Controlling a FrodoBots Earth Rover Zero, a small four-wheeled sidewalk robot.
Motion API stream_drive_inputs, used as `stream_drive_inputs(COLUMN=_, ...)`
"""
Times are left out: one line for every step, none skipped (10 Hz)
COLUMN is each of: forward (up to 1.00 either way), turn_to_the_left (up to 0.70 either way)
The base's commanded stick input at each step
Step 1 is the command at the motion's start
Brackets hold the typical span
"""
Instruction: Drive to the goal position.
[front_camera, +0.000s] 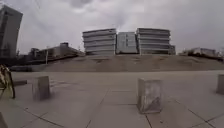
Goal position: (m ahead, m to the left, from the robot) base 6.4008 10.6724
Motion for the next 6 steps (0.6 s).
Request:
stream_drive_inputs(forward=0.05, turn_to_the_left=0.00)
stream_drive_inputs(forward=0.04, turn_to_the_left=0.00)
stream_drive_inputs(forward=0.04, turn_to_the_left=0.00)
stream_drive_inputs(forward=0.04, turn_to_the_left=0.00)
stream_drive_inputs(forward=0.05, turn_to_the_left=0.00)
stream_drive_inputs(forward=0.05, turn_to_the_left=0.00)
